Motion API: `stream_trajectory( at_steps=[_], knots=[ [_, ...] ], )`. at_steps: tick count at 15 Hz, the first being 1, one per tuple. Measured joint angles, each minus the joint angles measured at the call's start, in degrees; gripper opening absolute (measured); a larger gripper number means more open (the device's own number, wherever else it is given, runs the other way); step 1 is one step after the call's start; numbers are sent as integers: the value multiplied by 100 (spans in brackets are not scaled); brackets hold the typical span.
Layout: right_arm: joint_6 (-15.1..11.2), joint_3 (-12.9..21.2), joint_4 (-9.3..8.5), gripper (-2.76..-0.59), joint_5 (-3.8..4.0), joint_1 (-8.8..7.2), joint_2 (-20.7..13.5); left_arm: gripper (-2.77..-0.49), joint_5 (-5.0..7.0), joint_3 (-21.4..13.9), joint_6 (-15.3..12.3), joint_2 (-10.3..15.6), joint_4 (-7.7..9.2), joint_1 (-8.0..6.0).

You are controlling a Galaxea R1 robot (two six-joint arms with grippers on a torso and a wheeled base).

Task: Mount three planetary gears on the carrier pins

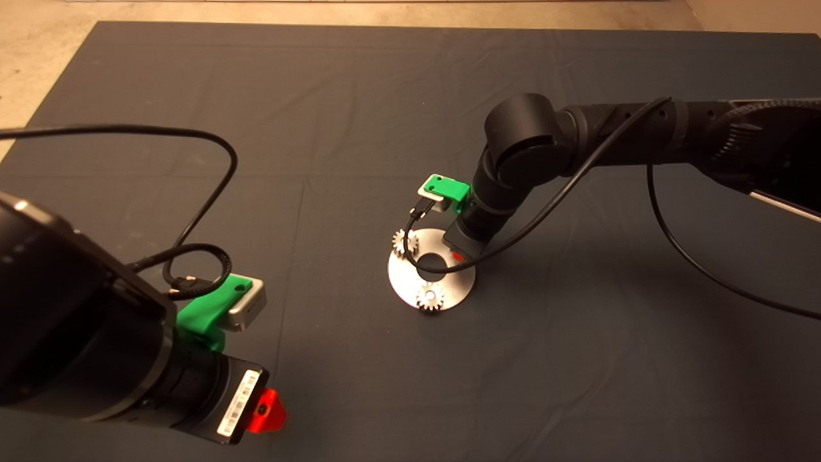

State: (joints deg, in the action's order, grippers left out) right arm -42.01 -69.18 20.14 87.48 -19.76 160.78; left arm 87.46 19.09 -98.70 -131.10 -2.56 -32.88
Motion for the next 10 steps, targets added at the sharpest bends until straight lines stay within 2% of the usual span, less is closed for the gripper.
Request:
stream_trajectory(
  at_steps=[10],
  knots=[
    [0, 0, 0, -239, 0, 0, 0, -77, 0, 0, 0, 0, 0, 0]
  ],
)
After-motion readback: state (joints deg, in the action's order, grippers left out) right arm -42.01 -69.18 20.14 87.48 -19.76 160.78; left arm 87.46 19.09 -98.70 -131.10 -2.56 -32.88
